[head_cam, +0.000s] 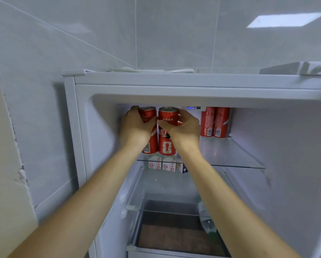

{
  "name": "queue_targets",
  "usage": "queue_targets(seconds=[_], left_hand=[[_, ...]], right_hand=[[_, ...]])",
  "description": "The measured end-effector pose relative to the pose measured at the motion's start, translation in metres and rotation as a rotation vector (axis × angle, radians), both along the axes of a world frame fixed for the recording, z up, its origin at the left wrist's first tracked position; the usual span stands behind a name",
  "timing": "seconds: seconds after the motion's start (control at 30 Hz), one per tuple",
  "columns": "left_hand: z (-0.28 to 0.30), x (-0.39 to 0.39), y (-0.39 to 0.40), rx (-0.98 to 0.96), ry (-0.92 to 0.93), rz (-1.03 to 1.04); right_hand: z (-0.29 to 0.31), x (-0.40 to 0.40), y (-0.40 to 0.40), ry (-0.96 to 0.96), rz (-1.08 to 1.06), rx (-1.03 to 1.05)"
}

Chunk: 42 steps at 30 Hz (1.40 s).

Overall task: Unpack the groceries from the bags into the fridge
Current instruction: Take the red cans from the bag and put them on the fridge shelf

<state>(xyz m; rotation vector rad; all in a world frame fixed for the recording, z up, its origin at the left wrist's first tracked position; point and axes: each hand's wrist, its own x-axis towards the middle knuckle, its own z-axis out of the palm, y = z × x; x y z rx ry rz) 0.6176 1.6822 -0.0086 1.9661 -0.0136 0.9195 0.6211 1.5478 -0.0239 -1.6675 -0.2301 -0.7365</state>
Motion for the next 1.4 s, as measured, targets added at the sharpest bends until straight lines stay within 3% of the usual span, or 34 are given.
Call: queue_targets(seconds=[0.17, 0.33, 0.5, 0.67, 0.8, 1.03, 1.4], left_hand=[[-0.008, 0.012, -0.001, 0.057, -0.008, -0.007], [-0.013, 0.027, 0.001, 0.163, 0.047, 0.017], [-0.028, 0.039, 0.008, 0.257, 0.156, -0.035], [-0.019, 0.064, -0.003, 0.248, 0.209, -0.019], [-0.021, 0.095, -0.012, 0.203, 0.216, -0.025], [-0.016, 0.153, -0.024, 0.213, 0.286, 0.028], [-0.021, 0.195, -0.03, 0.209, 0.295, 0.119]], right_hand=[[-0.001, 0.017, -0.002, 0.058, -0.002, 0.009], [0.004, 0.031, -0.012, 0.099, 0.027, -0.162], [0.005, 0.048, -0.025, 0.283, 0.12, -0.289], [0.009, 0.075, -0.02, 0.263, -0.01, -0.367], [0.007, 0.105, -0.023, 0.325, 0.006, -0.344], [0.012, 0.153, -0.024, 0.308, -0.123, -0.496], [0.007, 0.184, -0.019, 0.261, -0.179, -0.548]])
